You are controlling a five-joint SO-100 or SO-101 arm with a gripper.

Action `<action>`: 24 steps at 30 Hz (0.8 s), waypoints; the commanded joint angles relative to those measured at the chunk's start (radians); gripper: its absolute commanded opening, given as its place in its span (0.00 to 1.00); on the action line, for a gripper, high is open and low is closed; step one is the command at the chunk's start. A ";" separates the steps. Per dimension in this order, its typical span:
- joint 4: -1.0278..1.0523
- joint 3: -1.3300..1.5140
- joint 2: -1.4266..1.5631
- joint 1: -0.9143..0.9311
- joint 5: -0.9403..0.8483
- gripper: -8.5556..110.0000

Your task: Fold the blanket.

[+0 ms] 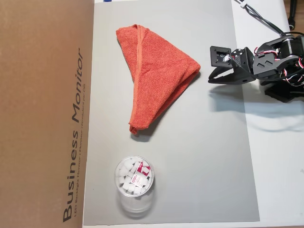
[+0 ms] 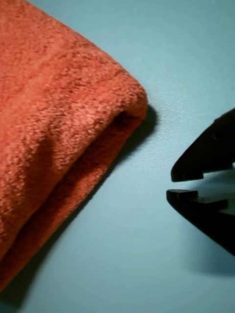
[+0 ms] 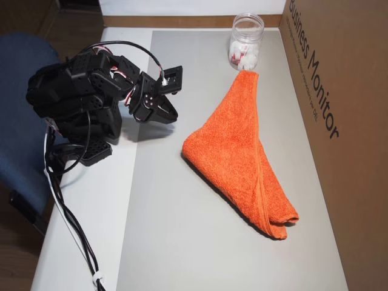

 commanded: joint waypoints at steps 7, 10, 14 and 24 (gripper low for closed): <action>0.186 0.009 0.008 0.000 0.008 0.07; 0.241 0.009 0.008 0.005 0.008 0.07; 0.311 0.009 0.008 0.006 0.008 0.07; 0.354 0.009 0.008 0.006 -0.005 0.07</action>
